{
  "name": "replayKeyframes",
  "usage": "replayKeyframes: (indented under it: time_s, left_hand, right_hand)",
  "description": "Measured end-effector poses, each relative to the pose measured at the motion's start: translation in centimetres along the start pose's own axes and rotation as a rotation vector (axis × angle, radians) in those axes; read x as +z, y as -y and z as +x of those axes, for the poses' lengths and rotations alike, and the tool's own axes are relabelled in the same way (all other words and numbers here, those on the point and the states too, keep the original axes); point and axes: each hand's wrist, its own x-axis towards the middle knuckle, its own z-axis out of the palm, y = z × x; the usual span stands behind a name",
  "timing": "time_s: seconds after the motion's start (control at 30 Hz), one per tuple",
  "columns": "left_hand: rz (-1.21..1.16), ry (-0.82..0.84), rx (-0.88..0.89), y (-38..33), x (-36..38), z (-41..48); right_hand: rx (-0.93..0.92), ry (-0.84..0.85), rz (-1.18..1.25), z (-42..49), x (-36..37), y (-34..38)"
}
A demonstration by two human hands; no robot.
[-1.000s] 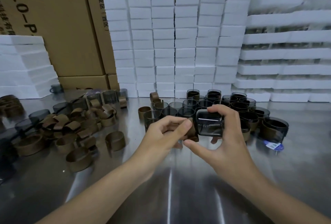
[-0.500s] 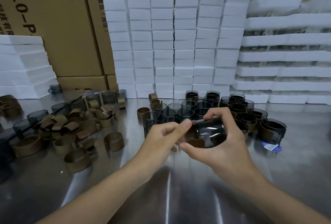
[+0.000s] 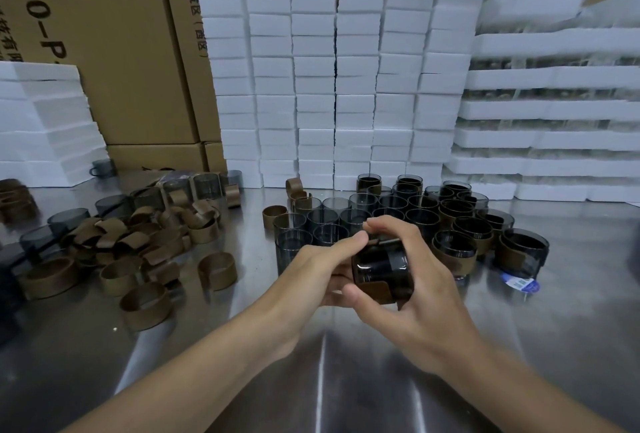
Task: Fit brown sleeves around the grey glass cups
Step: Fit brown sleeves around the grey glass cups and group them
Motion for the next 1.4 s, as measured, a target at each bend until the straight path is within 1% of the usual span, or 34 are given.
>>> replayKeyframes:
  time_s: [0.17,0.3,0.4,0.47,0.57,0.63,0.73,0.8,0.9,1.0,1.1,1.2,1.27,1.4]
  left_hand:
    - [0.044,0.013,0.063,-0.7,0.1,-0.4]
    - [0.067,0.035,0.092,-1.1,0.1,-0.8]
    - [0.052,0.082,0.092,-1.5,0.0,-1.0]
    - [-0.011,0.084,0.085,-1.7,-0.1,-1.0]
    - [-0.178,0.059,0.035,-1.7,0.1,-1.0]
    - [-0.263,0.065,-0.032,-1.1,0.5,-1.0]
    - [-0.348,0.008,-0.118,-0.6,0.7,-0.9]
    - [-0.367,0.008,-0.126,-0.5,0.6,-0.8]
    - [-0.398,0.067,-0.121,-0.9,1.0,-1.2]
    - [-0.533,0.066,-0.165,-0.6,2.1,-1.4]
    - [-0.667,0.069,-0.205,-0.2,2.8,-1.5]
    - [-0.767,0.087,-0.185,-0.3,3.2,-1.6]
    - [-0.812,0.092,-0.174,-0.3,3.5,-1.8]
    - [-0.898,0.076,-0.163,0.2,3.9,-1.7]
  right_hand:
    - [-0.023,0.064,-0.045,-0.2,-0.3,0.8]
    - [-0.101,0.107,-0.122,-0.3,-0.2,1.5]
    - [-0.055,0.128,-0.066,0.0,-0.6,1.7]
    - [-0.024,0.120,0.037,0.5,-0.9,1.8]
    - [0.014,0.101,0.156,0.8,-1.1,1.6]
    - [0.078,0.094,0.172,0.6,-1.0,1.4]
    - [0.176,0.027,0.167,0.5,-0.8,1.1]
    - [0.236,-0.001,0.142,0.7,-0.8,1.0]
    - [0.289,-0.039,0.086,0.8,-0.4,1.0]
    - [0.317,-0.078,0.066,0.7,0.1,1.3]
    - [0.317,-0.057,-0.082,0.7,0.3,1.9]
    - [0.312,-0.016,-0.268,0.7,0.4,2.5]
    - [0.288,-0.040,-0.343,0.7,0.5,2.9]
    - [0.235,-0.107,-0.272,0.4,0.6,3.4]
